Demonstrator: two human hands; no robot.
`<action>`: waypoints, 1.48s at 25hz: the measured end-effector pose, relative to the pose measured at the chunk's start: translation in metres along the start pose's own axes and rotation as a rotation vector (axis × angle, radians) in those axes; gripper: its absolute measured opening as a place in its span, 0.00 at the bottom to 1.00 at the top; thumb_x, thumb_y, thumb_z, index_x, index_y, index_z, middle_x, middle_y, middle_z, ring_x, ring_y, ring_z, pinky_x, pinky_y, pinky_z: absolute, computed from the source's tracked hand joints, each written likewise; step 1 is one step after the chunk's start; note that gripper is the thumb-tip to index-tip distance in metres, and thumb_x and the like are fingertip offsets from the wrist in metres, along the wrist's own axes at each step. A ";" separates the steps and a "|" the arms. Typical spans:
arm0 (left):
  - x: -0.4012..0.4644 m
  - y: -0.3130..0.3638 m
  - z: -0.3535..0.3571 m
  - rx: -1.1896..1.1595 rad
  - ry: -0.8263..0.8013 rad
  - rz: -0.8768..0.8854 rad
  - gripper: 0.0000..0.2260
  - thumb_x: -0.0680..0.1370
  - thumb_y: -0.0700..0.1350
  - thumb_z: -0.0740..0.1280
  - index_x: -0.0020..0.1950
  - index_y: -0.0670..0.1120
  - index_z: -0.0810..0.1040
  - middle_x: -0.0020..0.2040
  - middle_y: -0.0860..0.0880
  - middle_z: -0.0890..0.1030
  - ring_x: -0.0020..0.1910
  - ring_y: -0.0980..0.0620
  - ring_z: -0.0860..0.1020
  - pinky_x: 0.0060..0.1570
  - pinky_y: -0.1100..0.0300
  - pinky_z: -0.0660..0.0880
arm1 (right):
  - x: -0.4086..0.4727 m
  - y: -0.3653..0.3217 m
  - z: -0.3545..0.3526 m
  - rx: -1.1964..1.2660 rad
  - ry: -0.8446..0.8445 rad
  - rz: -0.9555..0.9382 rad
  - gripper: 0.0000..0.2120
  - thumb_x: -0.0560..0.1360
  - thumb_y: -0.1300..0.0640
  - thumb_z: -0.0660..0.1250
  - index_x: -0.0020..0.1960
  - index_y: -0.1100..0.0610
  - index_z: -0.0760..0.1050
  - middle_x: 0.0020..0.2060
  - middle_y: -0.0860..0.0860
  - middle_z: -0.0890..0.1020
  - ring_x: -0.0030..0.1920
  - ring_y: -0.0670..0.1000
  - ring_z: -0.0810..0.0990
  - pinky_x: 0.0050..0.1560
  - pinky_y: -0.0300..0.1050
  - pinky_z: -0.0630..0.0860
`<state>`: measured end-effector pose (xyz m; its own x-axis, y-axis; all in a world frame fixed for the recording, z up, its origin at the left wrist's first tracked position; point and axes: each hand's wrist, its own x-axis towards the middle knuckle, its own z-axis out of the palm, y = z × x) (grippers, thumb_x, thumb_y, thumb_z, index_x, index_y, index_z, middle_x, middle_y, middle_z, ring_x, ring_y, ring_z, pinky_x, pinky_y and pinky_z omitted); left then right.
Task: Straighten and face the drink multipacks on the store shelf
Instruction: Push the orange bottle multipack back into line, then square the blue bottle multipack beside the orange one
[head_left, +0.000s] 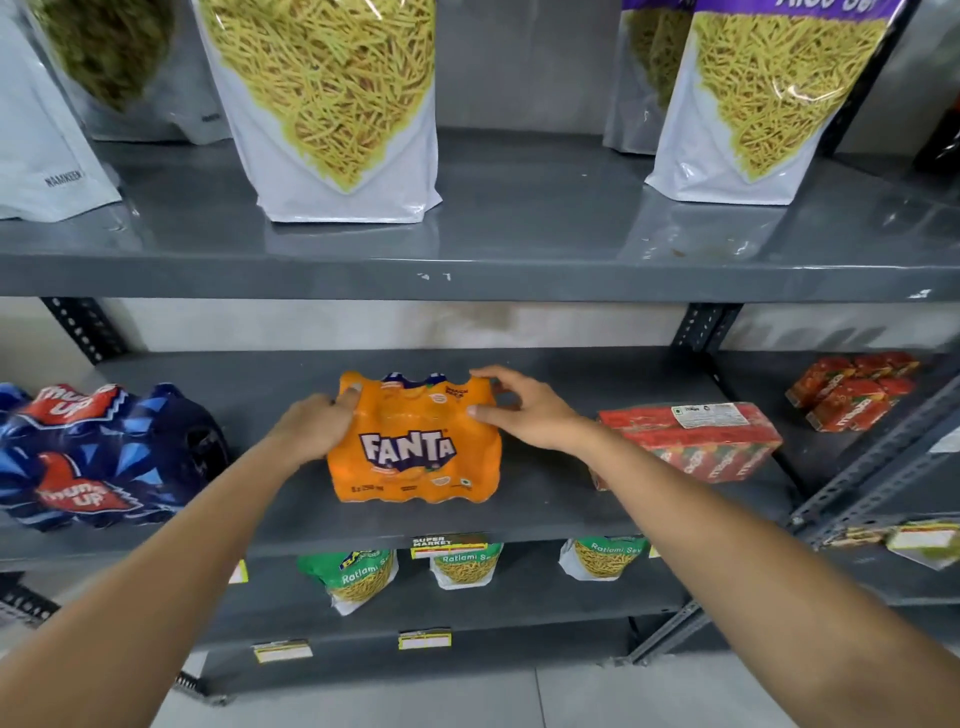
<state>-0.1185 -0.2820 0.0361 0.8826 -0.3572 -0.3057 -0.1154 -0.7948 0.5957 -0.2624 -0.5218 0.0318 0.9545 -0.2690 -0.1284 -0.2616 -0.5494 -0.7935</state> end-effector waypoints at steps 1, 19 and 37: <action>-0.003 0.005 0.006 0.006 -0.025 0.021 0.32 0.80 0.66 0.48 0.62 0.40 0.75 0.59 0.39 0.79 0.54 0.39 0.80 0.60 0.47 0.76 | -0.003 0.008 -0.008 -0.009 0.008 0.000 0.26 0.74 0.38 0.70 0.70 0.36 0.68 0.68 0.49 0.74 0.67 0.54 0.75 0.64 0.53 0.76; -0.019 0.059 0.055 0.206 -0.050 0.267 0.23 0.84 0.58 0.46 0.38 0.44 0.63 0.32 0.46 0.68 0.31 0.51 0.70 0.37 0.57 0.69 | -0.025 0.045 -0.056 0.033 0.095 0.076 0.25 0.67 0.38 0.72 0.63 0.35 0.71 0.60 0.48 0.78 0.61 0.54 0.79 0.58 0.59 0.81; 0.008 -0.255 -0.207 -0.159 0.370 -0.224 0.37 0.76 0.69 0.56 0.65 0.38 0.77 0.64 0.33 0.78 0.63 0.34 0.76 0.66 0.45 0.70 | 0.054 -0.195 0.223 -0.583 0.131 -0.229 0.29 0.80 0.38 0.54 0.76 0.49 0.65 0.70 0.57 0.74 0.70 0.61 0.71 0.71 0.60 0.64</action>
<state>0.0120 0.0193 0.0358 0.9845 0.0370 -0.1712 0.1426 -0.7368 0.6609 -0.1274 -0.2529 0.0475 0.9797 -0.1683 0.1090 -0.1234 -0.9345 -0.3340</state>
